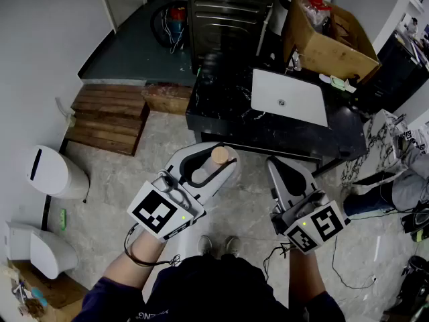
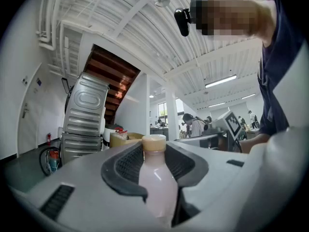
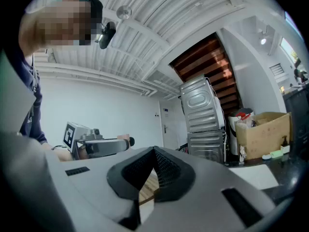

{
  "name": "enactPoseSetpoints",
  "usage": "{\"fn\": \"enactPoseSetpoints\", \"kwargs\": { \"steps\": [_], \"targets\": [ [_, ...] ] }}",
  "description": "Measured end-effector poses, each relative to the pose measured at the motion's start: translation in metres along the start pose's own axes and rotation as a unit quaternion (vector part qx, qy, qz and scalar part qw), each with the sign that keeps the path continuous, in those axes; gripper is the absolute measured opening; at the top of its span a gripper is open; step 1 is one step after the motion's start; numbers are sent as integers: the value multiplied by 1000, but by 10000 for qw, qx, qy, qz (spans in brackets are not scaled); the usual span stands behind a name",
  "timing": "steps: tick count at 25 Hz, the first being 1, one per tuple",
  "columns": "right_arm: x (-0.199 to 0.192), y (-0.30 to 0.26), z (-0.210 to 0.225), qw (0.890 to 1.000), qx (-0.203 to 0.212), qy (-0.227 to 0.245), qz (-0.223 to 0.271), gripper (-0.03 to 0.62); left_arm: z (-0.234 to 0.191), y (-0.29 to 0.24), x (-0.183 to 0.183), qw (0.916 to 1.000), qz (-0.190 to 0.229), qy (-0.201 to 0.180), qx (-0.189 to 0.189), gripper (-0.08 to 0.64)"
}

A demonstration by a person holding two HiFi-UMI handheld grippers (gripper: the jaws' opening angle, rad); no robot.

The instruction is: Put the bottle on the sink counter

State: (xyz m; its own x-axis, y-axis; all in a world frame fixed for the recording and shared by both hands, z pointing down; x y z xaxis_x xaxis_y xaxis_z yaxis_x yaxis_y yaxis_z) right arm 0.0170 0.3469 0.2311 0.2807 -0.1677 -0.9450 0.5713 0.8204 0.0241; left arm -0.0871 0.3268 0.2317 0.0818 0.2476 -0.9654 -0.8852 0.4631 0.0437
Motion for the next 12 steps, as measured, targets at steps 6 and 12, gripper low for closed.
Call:
{"fn": "enactPoseSetpoints", "kwargs": {
  "steps": [6, 12],
  "targets": [
    [0, 19, 3, 9999, 83, -37, -75, 23, 20, -8, 6, 10000, -26, 7, 65, 140],
    [-5, 30, 11, 9998, 128, -102, -141, 25, 32, -13, 0, 9998, -137, 61, 90, 140]
  ]
}}
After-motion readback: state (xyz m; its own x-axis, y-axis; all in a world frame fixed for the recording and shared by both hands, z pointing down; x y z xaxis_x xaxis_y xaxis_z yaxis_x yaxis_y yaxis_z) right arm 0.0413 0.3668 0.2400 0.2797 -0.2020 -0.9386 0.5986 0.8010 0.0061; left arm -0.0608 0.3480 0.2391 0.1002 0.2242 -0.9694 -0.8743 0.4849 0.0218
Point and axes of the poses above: the fingertips, and each gripper's own axes: y backward along the fingers, z to its right, x out of its top, the point moved 2 cm from there along y, backward along the fingers, and after that the axes turned 14 degrees about -y, right-handed, at the moved point
